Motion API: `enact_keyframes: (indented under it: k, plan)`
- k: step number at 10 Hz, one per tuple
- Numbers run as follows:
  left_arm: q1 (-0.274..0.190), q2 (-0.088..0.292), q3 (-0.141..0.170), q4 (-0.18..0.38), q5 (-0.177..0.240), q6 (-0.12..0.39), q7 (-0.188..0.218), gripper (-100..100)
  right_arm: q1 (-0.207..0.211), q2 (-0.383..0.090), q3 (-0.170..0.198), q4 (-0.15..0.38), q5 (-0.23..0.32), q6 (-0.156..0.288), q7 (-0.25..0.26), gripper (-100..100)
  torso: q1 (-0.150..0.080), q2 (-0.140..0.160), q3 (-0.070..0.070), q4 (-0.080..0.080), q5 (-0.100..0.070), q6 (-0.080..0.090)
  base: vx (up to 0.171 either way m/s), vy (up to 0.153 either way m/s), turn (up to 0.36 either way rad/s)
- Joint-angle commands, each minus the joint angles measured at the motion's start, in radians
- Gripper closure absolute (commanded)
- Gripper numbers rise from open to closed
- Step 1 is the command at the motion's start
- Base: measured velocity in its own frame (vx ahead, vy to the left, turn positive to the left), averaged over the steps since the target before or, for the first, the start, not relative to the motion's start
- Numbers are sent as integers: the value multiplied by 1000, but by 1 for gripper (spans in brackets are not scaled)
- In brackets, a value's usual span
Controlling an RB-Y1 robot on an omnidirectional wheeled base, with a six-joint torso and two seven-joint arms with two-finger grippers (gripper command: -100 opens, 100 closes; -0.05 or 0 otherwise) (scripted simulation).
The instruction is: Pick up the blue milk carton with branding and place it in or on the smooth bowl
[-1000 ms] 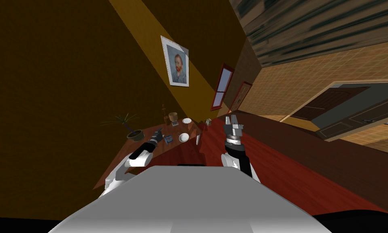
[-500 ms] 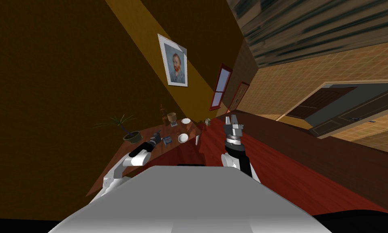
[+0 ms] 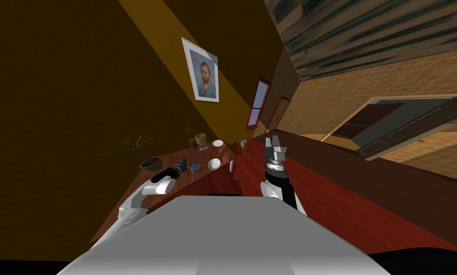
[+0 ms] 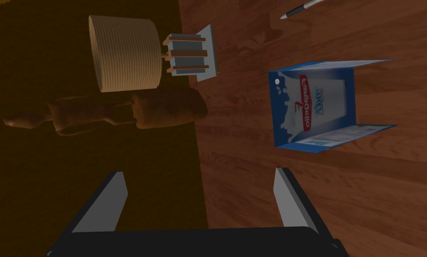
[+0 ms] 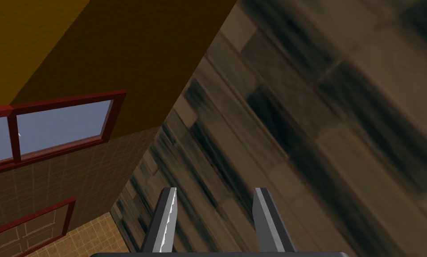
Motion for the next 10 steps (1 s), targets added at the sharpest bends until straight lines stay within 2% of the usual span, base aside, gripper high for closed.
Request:
enact_keyframes:
  k: [1, 4, 5, 6, 9, 10]
  plan:
    - [-8, 9, 5, 11, 11, 48, 11, -100, 0, 0, 0, 0, 0, 0, 0, 0, 0, 0, 0, 0, 0, 0, 32, 0, -33]
    - [-26, 38, 17, 68, 51, 135, 43, -100, 0, 0, 0, 0, 0, 0, 0, 0, 0, 0, 0, 0, 0, 0, 36, -1, -59]
    - [-26, 38, 17, 68, 51, 148, 43, -100, 0, 0, 0, 0, 0, 0, 0, 0, 0, 0, 0, 0, 0, 0, 39, -1, -42]
    - [-34, 51, 21, 97, 71, 185, 59, -100, 0, 0, 0, 0, 0, 0, 0, 0, 0, 0, 0, 0, 0, 0, 48, -5, -76]
    - [-41, 62, 26, 127, 90, 244, 74, -100, 0, 0, 0, 0, 0, 0, 0, 0, 0, -1, -1, 0, 0, 0, 45, -4, -47]
    - [-49, 73, 30, 157, 108, 285, 89, -100, 0, 0, 0, 0, 0, 0, 0, 0, 0, -1, -1, 0, 0, 0, 52, -1, -72]
